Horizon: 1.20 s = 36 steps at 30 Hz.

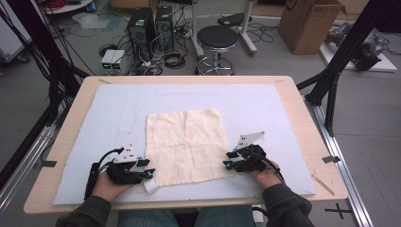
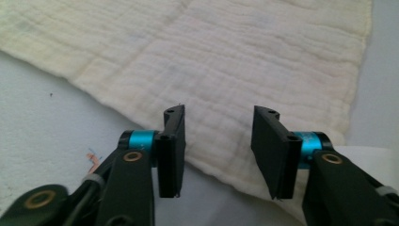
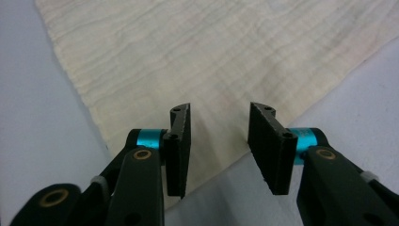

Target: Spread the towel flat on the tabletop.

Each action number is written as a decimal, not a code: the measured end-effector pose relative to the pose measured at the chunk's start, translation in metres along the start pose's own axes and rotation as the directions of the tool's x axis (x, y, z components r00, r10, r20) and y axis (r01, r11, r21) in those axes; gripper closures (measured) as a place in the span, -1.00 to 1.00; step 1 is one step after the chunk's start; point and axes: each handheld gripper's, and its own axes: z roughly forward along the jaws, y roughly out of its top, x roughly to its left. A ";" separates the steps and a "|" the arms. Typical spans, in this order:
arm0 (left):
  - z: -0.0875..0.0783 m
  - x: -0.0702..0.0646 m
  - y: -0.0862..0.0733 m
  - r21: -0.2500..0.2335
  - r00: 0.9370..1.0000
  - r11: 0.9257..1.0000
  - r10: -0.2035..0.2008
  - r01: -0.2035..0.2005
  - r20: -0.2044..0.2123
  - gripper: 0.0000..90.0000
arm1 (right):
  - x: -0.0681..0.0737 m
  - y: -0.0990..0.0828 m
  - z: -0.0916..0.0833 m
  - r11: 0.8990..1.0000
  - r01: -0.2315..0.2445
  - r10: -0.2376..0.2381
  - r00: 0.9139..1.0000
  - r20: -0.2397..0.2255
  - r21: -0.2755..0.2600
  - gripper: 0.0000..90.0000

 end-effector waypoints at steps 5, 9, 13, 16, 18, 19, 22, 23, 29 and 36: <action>0.000 0.000 0.000 0.004 0.999 1.000 0.003 -0.003 -0.038 0.58 | 0.002 -0.001 0.000 1.000 -0.001 0.001 0.999 0.032 0.001 0.57; -0.001 0.001 0.000 -0.001 0.998 1.000 0.009 -0.009 -0.058 0.89 | -0.001 -0.001 0.000 1.000 -0.026 0.026 0.999 0.034 0.001 0.83; -0.001 0.003 0.000 -0.001 0.999 1.000 0.001 -0.001 -0.051 0.94 | -0.002 -0.001 -0.001 0.999 -0.045 0.045 0.999 0.022 0.002 0.93; -0.001 0.004 0.000 -0.001 0.998 1.000 -0.004 0.004 -0.055 0.95 | -0.001 0.000 -0.001 0.999 -0.036 0.036 0.999 0.022 0.006 0.94; -0.001 0.005 0.000 -0.010 0.998 1.000 -0.009 0.009 -0.058 0.95 | 0.001 -0.001 -0.002 0.999 -0.037 0.037 0.999 0.012 0.008 0.94; -0.001 0.005 0.001 -0.004 0.998 1.000 -0.009 0.009 -0.063 0.96 | 0.002 -0.001 -0.002 0.999 -0.034 0.034 0.999 0.005 0.012 0.94; -0.002 0.007 0.000 -0.008 0.997 1.000 -0.018 0.017 -0.072 0.96 | 0.004 -0.001 -0.003 0.999 -0.037 0.037 0.999 -0.005 0.012 0.94; -0.002 0.007 0.000 -0.008 0.997 1.000 -0.023 0.022 -0.078 0.96 | 0.005 -0.001 -0.003 0.999 -0.037 0.037 0.999 -0.012 0.017 0.94; -0.005 0.010 -0.001 -0.021 0.997 0.999 -0.041 0.039 -0.067 0.96 | 0.016 -0.001 -0.003 0.999 -0.025 0.026 0.999 -0.033 0.022 0.94; -0.011 0.010 -0.002 -0.034 0.999 0.999 -0.043 0.042 -0.028 0.96 | 0.026 -0.003 -0.005 1.000 -0.016 0.017 0.999 -0.041 0.023 0.93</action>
